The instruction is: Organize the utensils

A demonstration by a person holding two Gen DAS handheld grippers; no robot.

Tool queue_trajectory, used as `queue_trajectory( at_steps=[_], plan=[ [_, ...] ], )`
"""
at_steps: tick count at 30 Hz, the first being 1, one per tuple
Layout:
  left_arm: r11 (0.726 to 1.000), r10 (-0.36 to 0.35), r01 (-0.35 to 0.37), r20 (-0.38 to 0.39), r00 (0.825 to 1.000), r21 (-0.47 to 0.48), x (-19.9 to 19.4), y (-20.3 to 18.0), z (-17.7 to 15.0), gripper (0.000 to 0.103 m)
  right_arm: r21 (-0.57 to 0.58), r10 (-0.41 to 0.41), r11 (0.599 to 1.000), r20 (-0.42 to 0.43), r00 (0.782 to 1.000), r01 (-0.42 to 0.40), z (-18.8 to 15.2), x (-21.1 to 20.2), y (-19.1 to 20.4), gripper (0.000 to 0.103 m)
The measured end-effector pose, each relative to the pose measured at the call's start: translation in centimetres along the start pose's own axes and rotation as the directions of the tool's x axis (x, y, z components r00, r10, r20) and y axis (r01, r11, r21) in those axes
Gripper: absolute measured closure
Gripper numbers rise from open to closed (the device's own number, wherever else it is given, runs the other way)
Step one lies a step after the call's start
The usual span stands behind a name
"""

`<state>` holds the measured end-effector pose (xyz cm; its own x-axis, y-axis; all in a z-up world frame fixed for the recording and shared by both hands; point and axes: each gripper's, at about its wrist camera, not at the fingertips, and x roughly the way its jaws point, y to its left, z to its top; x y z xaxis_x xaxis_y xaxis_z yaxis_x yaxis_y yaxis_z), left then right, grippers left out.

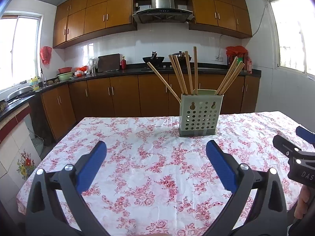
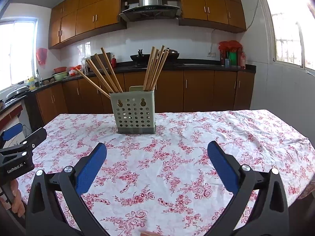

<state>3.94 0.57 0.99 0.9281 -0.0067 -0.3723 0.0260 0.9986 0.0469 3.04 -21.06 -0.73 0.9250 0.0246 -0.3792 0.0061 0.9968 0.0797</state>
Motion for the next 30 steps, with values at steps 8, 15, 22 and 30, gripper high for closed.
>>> queue_trajectory(
  at_steps=[8, 15, 22, 30],
  plan=[
    [1.000, -0.009, 0.009, -0.003, 1.000, -0.002, 0.02, 0.01, -0.06, 0.004, 0.001, 0.000, 1.000, 0.000, 1.000, 0.000, 0.01, 0.00, -0.01, 0.002],
    [1.000, -0.012, 0.012, -0.004, 1.000, -0.001, 0.03, -0.02, -0.10, 0.004, 0.003, -0.002, 1.000, 0.000, 1.000, 0.002, 0.01, 0.03, 0.00, 0.002],
    [1.000, -0.011, 0.011, -0.004, 1.000, -0.001, 0.04, -0.03, -0.11, 0.004, 0.004, -0.003, 1.000, 0.000, 1.000, 0.003, 0.02, 0.03, -0.02, 0.002],
    [1.000, -0.012, 0.012, -0.004, 1.000, -0.001, 0.04, -0.05, -0.09, 0.004, 0.003, -0.001, 1.000, 0.000, 1.000, 0.001, 0.02, 0.01, -0.16, 0.002]
  ],
)
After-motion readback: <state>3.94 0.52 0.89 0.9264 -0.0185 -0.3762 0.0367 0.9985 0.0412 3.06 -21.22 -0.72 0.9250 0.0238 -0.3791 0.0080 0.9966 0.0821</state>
